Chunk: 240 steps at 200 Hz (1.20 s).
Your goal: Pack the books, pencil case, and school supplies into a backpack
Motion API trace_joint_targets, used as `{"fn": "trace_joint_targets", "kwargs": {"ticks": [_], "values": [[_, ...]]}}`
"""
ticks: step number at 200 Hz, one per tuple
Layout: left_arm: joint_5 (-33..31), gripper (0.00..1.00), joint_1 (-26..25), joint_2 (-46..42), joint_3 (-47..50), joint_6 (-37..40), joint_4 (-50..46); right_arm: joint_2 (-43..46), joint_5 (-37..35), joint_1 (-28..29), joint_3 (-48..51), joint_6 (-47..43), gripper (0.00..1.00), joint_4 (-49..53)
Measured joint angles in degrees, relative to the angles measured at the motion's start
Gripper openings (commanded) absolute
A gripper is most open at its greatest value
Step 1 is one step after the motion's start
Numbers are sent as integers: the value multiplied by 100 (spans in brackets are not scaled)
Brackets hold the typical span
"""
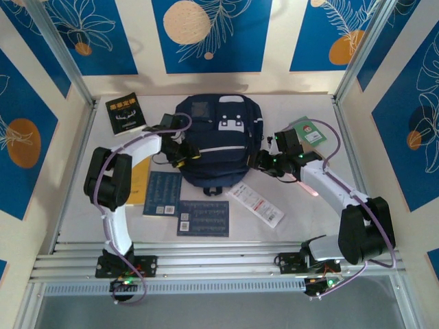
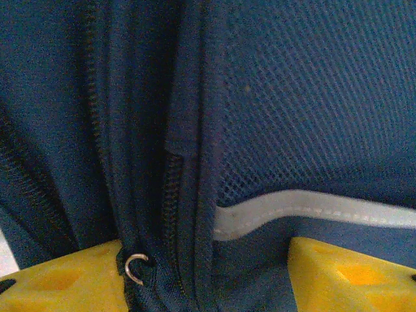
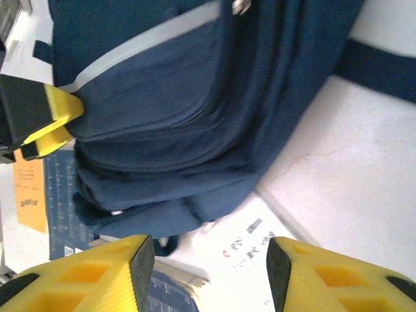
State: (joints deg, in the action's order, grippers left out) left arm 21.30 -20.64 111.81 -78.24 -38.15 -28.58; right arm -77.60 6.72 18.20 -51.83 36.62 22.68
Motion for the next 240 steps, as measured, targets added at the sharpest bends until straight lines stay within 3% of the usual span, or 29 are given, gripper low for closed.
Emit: {"fn": "trace_joint_targets", "kwargs": {"ticks": [30, 45, 89, 110, 111, 115, 120, 125, 161, 193, 240], "values": [[131, 61, -448, -11, -92, -72, 48, -101, 15, 0, -66, -66, 54, 164], [-17, 61, -592, -105, -153, -33, -101, -142, -94, -17, -166, -122, 67, 332], [-879, 62, -444, -1191, -219, 236, -723, -170, -603, -50, -422, -385, 69, 861], [-1104, 62, -396, -1812, -212, 326, -879, -286, -804, 243, -428, -409, 70, 1193], [-1108, 62, -396, -1838, -210, 323, -881, -291, -809, 262, -428, -404, 71, 1207], [-1130, 62, -396, -1956, -184, 343, -876, -308, -866, 369, -424, -385, 88, 1296], [-1134, 62, -396, -2063, -146, 363, -870, -319, -944, 479, -404, -404, 90, 1360], [-1132, 62, -396, -2194, -85, 369, -870, -317, -1008, 621, -363, -358, 100, 1421], [-723, 63, -485, -2693, 695, 319, -658, 20, -1329, 1220, 382, -116, 99, 1749], [-361, 62, -1137, -2623, 1178, 225, -326, 898, -1217, 660, 1320, 153, 100, 1753], [555, 57, -2402, -1637, 1300, -291, 990, 1622, 76, -944, 2295, 304, 100, 938]]}}
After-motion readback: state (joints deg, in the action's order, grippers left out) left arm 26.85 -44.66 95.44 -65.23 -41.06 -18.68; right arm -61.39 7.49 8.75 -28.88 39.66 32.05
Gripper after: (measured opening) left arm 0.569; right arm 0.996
